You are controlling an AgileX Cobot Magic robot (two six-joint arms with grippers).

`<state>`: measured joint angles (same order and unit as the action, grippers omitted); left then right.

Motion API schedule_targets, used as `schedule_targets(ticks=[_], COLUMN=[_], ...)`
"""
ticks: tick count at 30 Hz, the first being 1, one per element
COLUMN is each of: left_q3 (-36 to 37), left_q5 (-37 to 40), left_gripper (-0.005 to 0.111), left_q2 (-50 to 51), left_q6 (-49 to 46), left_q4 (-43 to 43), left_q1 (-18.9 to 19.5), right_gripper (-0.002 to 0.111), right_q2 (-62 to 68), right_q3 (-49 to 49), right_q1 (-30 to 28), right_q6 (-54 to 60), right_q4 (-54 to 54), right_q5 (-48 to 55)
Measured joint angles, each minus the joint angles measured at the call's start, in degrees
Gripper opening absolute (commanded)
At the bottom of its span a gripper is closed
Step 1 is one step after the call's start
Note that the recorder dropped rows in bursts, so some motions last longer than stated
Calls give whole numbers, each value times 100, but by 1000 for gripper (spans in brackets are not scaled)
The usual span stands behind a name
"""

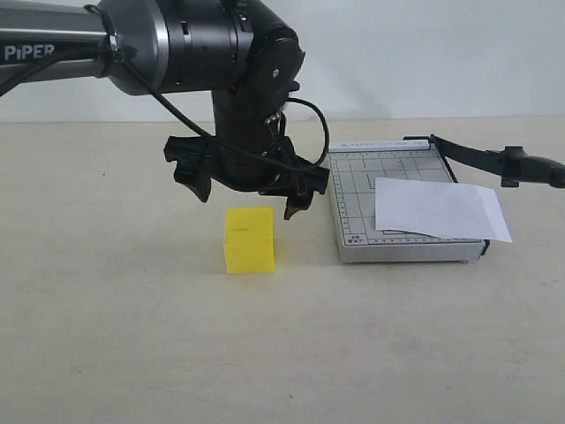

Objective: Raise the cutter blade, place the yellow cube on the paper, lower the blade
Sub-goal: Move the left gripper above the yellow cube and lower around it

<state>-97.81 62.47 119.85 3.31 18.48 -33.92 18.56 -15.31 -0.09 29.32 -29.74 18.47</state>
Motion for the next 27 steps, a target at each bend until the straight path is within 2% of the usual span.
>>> schedule_targets(ticks=[4,12,27], left_q3=[0,0,-11], left_q5=[-56,-651,-571], left_gripper=[95,95,95], left_q2=[0,12,509], left_q6=[-21,-8,155], left_q4=[115,160,302], left_q1=[0,0,0], right_gripper=[0,0,0], right_q2=[0,0,0], right_q3=[0,0,0], right_q1=[0,0,0], right_q6=[0,0,0], right_q4=[0,0,0], right_q5=[0,0,0])
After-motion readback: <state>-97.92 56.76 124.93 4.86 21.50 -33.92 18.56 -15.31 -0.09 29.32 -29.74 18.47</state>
